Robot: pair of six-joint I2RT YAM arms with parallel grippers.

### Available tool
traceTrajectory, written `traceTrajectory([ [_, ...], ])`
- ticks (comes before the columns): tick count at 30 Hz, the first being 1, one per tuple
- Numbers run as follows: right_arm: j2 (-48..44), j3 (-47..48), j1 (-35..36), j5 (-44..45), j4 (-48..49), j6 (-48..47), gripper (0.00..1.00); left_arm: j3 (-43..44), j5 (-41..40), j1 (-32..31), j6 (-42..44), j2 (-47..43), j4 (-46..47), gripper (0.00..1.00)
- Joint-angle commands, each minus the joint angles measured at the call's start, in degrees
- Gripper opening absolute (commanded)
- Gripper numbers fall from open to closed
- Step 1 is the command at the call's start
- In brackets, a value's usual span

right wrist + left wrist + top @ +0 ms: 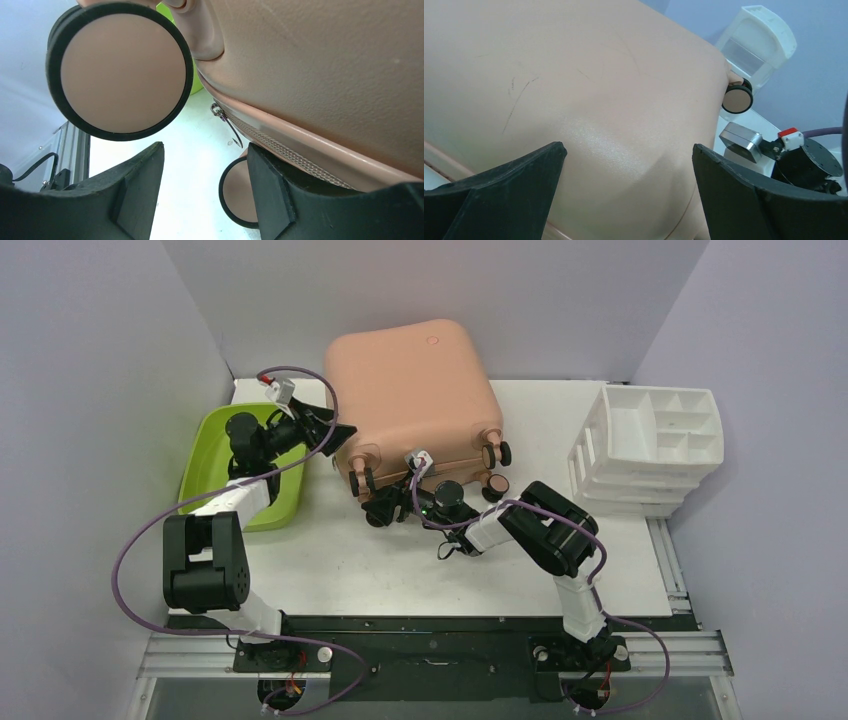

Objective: Open, take out, and arrange the luggage
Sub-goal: Adjust the luggage at the center of the board.

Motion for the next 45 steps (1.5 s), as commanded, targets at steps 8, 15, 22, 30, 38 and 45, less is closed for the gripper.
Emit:
traceTrajectory([
  [8,-3.0,-0.1,-2.4,2.0,1.2,-2.2,0.58,0.4,-8.1,-1.4,8.6,-2.0,-23.2,0.97],
  [15,-3.9,-0.9,-2.8,1.1,2.2,-1.1,0.58,0.1,-5.7,-2.2,6.6,1.3,-22.7,0.97],
  [22,-5.1,-2.0,-3.7,0.2,3.5,-0.3,0.58,-2.1,-5.0,-6.5,8.0,1.8,-23.3,0.97],
  [30,-4.2,-1.5,-3.8,-0.8,5.4,1.1,0.58,-3.0,-3.5,-10.0,6.2,1.2,-21.1,0.97],
  [38,-2.9,-0.9,-3.7,-0.7,6.4,2.0,0.58,-4.2,-0.9,-12.0,4.1,1.0,-18.7,0.97],
  [45,-2.0,-0.8,-2.9,2.3,5.5,0.5,0.58,-4.6,2.0,-13.2,1.9,1.5,-15.5,0.97],
])
